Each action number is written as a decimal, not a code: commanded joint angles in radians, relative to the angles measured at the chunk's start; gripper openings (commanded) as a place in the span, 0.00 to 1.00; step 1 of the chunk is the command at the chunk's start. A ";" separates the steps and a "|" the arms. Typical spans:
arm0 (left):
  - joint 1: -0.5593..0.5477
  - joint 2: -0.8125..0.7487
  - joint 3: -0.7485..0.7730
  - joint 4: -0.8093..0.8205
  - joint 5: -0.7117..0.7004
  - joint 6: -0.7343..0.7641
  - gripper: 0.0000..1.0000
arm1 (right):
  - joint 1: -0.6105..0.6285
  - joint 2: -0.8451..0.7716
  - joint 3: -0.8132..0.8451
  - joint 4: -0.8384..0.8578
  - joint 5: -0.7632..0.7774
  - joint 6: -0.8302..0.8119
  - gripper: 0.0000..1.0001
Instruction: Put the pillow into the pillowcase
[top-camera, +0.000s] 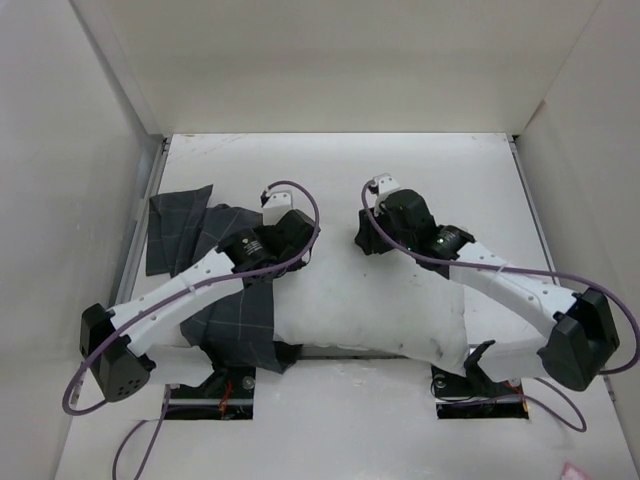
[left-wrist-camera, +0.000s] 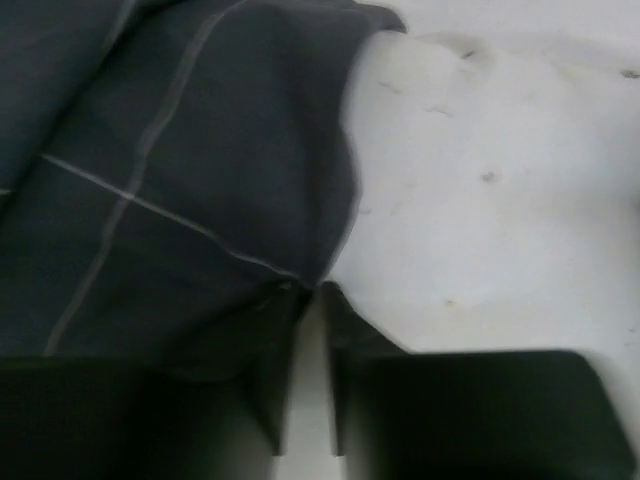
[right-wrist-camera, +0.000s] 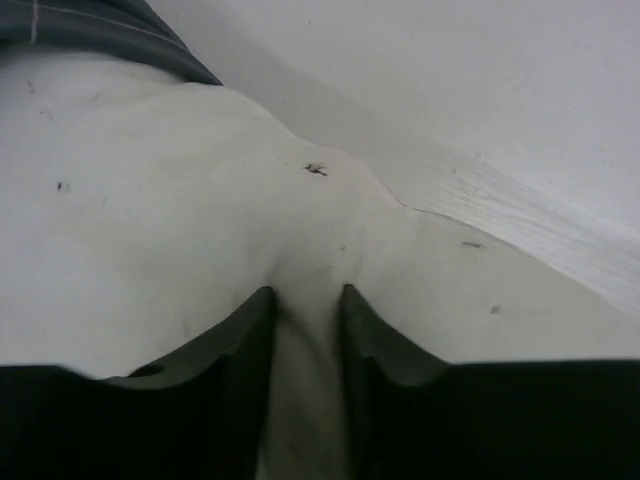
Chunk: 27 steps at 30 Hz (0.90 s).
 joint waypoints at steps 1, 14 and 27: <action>0.003 0.046 0.013 -0.088 -0.069 -0.044 0.07 | 0.000 0.092 0.013 0.024 -0.062 -0.043 0.30; 0.161 0.304 0.209 0.519 0.054 0.393 0.00 | -0.282 0.199 0.235 0.137 0.409 0.147 0.00; 0.233 0.528 0.607 0.433 0.114 0.539 0.68 | -0.329 0.279 0.375 0.171 0.178 -0.076 0.15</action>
